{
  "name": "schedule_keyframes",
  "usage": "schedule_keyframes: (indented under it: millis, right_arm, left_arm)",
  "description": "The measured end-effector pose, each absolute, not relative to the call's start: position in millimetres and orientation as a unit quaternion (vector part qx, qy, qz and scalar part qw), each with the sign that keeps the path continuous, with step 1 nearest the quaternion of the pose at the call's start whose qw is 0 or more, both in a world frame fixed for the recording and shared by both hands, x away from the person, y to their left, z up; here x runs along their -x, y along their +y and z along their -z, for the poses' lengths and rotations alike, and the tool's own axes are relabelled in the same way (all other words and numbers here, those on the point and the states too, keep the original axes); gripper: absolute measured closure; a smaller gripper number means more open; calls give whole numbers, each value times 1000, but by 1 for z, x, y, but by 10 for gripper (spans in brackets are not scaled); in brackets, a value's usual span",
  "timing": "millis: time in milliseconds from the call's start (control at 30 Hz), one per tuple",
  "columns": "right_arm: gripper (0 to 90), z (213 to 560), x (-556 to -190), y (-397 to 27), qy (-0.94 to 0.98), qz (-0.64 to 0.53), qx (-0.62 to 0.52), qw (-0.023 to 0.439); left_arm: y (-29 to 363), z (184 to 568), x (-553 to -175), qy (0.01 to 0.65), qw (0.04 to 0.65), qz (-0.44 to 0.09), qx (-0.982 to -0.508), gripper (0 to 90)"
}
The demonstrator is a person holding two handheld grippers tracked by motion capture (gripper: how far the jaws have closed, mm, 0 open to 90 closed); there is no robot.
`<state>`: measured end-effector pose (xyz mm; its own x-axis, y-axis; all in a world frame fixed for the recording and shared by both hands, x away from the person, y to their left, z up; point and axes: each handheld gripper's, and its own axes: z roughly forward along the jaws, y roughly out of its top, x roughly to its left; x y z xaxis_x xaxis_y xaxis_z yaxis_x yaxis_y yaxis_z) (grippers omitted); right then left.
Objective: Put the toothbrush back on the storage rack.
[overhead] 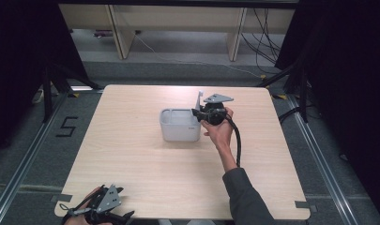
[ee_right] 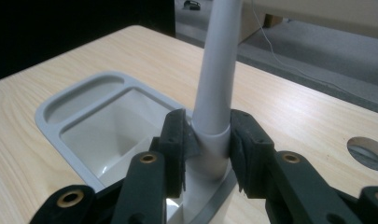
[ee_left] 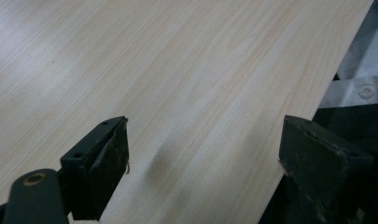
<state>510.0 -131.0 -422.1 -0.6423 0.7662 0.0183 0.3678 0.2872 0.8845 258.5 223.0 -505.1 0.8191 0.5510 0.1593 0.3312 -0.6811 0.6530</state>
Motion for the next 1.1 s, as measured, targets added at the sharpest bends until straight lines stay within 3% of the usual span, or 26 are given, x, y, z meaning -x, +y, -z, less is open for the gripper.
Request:
schedule_keyframes:
  millis: [400, 567, 1100]
  right_arm:
    - [675, 416, -508, -132, 768, -484, -364, 209]
    - [587, 414, -505, -134, 764, -483, -375, 207]
    - [564, 410, -503, -140, 762, -485, -371, 218]
  left_arm:
    - [223, 505, -259, 236, 320, -179, -900, 157]
    - [223, 505, -258, 239, 322, -174, -899, 157]
    - [223, 505, -259, 234, 317, -174, -903, 157]
